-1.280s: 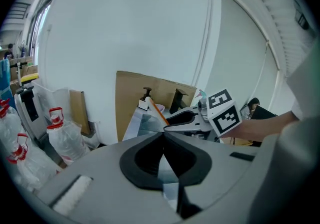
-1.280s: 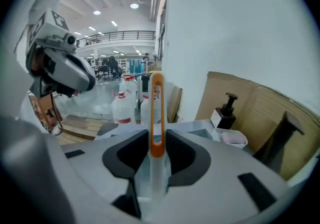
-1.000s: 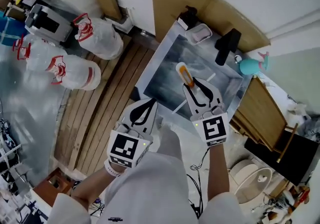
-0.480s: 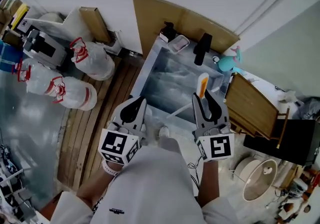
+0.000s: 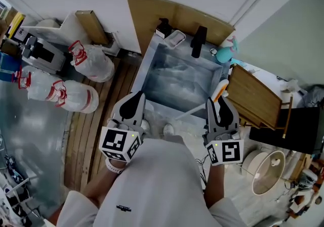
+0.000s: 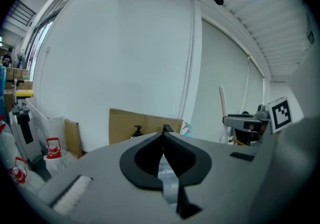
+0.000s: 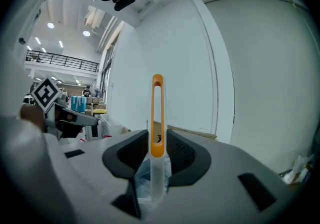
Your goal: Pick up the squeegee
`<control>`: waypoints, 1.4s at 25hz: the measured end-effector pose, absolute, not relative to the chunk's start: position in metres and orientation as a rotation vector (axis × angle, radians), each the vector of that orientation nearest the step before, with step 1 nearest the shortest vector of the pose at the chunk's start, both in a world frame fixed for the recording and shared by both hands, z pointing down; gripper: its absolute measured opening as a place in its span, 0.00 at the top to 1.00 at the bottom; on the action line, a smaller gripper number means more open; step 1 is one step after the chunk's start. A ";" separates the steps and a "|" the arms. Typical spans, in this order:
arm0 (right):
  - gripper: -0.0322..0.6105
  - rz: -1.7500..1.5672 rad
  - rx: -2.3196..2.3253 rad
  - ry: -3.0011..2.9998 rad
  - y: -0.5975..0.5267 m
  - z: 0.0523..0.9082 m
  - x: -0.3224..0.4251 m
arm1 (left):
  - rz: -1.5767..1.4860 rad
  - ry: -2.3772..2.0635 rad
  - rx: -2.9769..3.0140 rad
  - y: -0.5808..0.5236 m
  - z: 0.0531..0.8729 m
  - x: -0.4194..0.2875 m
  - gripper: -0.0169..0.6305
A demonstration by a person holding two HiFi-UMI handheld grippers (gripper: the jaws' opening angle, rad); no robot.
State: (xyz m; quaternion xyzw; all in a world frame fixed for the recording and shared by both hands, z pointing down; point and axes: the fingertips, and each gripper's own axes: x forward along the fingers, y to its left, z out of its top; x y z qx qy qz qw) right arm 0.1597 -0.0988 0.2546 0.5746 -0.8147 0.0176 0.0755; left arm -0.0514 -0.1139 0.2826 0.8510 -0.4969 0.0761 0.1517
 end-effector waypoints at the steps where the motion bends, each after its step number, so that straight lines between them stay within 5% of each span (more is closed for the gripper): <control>1: 0.79 0.066 1.722 -2.440 -0.097 0.258 0.161 | 0.216 -1.428 2.447 -0.114 0.282 -0.050 0.97; 35: 0.79 0.099 1.780 -2.399 -0.083 0.266 0.168 | 0.230 -1.384 2.479 -0.107 0.281 -0.044 0.97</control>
